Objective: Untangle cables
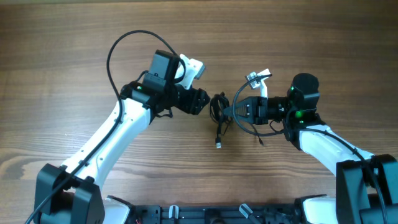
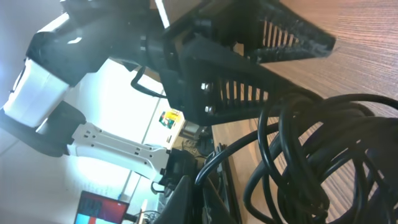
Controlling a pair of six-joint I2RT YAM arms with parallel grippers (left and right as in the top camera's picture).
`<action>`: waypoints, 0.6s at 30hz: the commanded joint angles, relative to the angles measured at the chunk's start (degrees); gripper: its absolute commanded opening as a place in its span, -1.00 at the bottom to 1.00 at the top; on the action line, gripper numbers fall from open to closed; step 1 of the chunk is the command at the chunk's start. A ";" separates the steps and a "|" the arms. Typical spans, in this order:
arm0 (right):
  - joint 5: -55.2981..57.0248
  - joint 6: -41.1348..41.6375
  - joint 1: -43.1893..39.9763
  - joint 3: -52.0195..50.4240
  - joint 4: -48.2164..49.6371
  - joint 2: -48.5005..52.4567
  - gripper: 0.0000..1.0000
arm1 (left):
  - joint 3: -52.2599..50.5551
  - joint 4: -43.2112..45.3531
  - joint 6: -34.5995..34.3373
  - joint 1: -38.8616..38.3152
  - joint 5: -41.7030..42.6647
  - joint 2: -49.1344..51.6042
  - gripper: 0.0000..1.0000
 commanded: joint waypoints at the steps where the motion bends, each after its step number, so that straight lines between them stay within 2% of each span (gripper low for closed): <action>1: 0.35 1.18 -0.22 0.44 2.56 0.68 -0.92 | -0.63 -1.31 2.49 4.50 16.17 0.44 1.00; 3: 0.35 5.16 -0.37 0.44 7.54 0.68 -0.91 | -1.36 -1.29 2.51 8.28 26.58 0.46 1.00; 7: 0.37 19.65 -0.35 0.44 26.05 0.68 -0.91 | -4.00 -1.11 2.47 13.90 39.23 0.44 1.00; 11: 3.82 29.99 -0.20 0.44 30.38 0.68 -0.91 | -6.75 3.39 2.49 14.45 52.94 0.44 1.00; 14: 6.36 36.48 1.03 0.44 36.22 0.68 -0.92 | -7.67 5.05 2.54 13.92 53.02 0.46 1.00; 18: 7.69 45.40 1.81 0.44 49.53 0.68 -0.91 | -7.89 6.54 2.73 13.99 51.54 0.48 1.00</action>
